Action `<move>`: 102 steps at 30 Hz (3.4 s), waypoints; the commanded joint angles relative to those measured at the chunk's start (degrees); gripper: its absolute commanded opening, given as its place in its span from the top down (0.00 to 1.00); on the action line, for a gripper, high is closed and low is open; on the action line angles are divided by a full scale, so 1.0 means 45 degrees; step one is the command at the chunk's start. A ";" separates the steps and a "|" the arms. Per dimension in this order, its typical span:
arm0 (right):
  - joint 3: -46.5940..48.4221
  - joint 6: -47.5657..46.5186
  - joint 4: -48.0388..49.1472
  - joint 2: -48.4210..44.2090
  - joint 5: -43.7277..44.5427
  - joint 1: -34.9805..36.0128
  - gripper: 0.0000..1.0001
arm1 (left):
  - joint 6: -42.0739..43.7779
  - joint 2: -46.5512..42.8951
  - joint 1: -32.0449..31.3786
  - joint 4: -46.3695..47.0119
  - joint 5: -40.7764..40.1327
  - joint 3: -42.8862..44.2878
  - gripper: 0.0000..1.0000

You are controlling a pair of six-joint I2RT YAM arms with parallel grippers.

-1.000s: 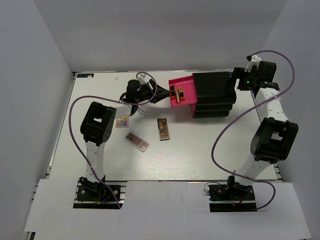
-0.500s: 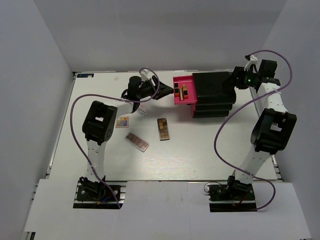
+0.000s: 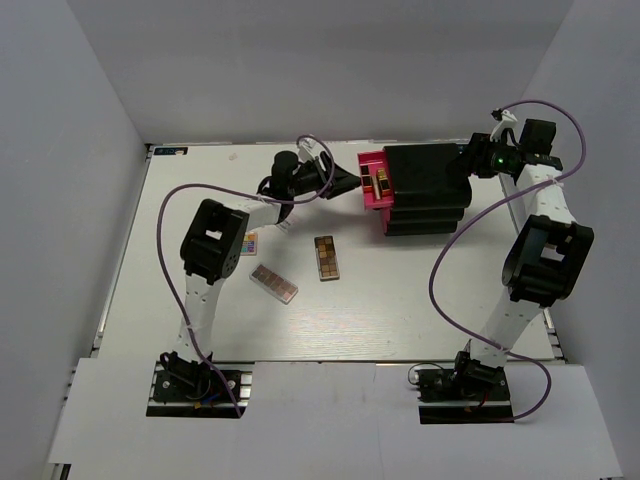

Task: Organize the makeup

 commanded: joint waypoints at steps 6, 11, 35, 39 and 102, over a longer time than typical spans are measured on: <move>0.0126 -0.0061 -0.1448 0.0599 -0.0633 0.0348 0.42 | -0.0211 0.0559 -0.0758 0.0023 0.0010 0.1553 0.44; 0.0165 -0.0061 -0.1488 0.0677 -0.0633 0.0387 0.42 | -0.0308 0.1028 -0.1012 -0.0211 -0.0107 0.2198 0.45; 0.0400 -0.0199 -0.1761 0.0931 -0.0575 0.0543 0.40 | -0.0485 0.1714 -0.1482 -0.0446 -0.0303 0.3062 0.33; 0.0322 -0.0198 -0.1683 0.0872 -0.0457 0.0465 0.39 | -0.0367 0.1030 -0.1209 -0.0212 -0.0342 0.2046 0.30; 0.0224 -0.0159 -0.1644 0.1185 -0.0164 0.0504 0.38 | -0.1090 0.2885 -0.1267 0.0296 -0.0362 0.3157 0.49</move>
